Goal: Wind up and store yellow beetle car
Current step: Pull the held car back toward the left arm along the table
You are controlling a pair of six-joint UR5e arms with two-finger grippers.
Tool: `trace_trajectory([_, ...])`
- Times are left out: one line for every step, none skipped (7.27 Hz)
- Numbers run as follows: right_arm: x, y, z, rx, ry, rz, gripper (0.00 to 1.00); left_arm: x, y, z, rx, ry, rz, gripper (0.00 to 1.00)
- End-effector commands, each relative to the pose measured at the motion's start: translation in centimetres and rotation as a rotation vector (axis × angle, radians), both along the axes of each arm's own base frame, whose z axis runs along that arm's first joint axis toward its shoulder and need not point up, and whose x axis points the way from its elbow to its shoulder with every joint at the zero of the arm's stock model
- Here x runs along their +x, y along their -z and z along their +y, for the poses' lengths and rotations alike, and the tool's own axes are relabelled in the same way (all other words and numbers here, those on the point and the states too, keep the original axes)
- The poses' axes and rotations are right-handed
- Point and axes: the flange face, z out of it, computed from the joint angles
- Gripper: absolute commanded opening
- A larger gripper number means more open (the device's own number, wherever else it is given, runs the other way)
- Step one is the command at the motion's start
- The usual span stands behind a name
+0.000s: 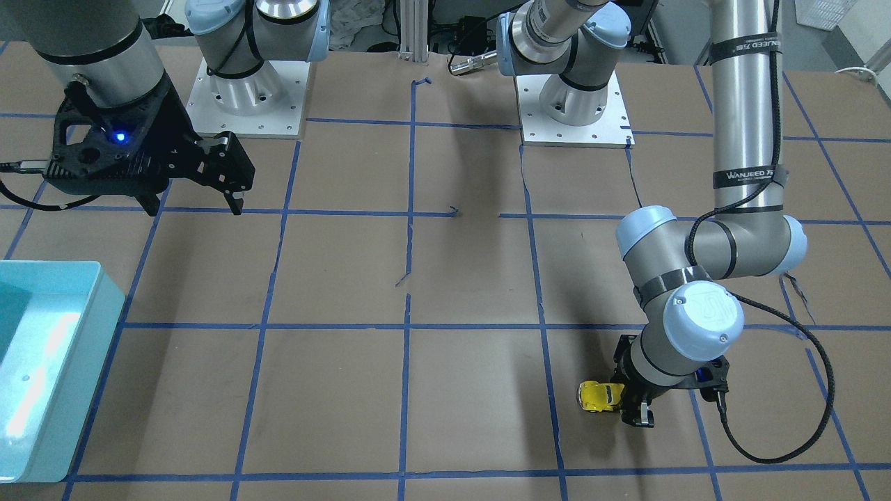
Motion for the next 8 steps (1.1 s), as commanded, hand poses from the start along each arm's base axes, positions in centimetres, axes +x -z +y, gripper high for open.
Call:
trace_trajectory([0.0,-0.1,0.0,-0.001,0.000,0.000,1.00,2.7,0.3,0.2,0.010,0.016,-0.008,0.00])
trace_trajectory([0.0,-0.1,0.0,-0.001,0.000,0.000,1.00,4.0,0.7,0.5,0.018,0.024,-0.007,0.00])
trace_trajectory([0.0,-0.1,0.0,-0.001,0.000,0.000,1.00,6.1,0.6,0.5,0.018,0.015,-0.008,0.00])
trace_trajectory([0.0,-0.1,0.0,-0.001,0.000,0.000,1.00,7.5,0.4,0.6,0.017,0.024,-0.010,0.00])
trace_trajectory([0.0,0.0,0.0,0.000,-0.002,0.000,1.00,9.3,0.3,0.7,0.019,0.042,-0.010,0.00])
trace_trajectory([0.0,-0.1,0.0,-0.001,0.000,0.000,1.00,11.1,0.5,1.0,0.025,0.054,-0.009,0.00])
trace_trajectory([0.0,0.0,0.0,0.000,0.000,0.000,1.00,12.4,0.3,1.0,0.025,0.075,-0.011,0.00])
trace_trajectory([0.0,0.0,0.0,0.000,0.000,0.000,1.00,13.2,-1.0,0.8,0.011,0.066,-0.037,0.09])
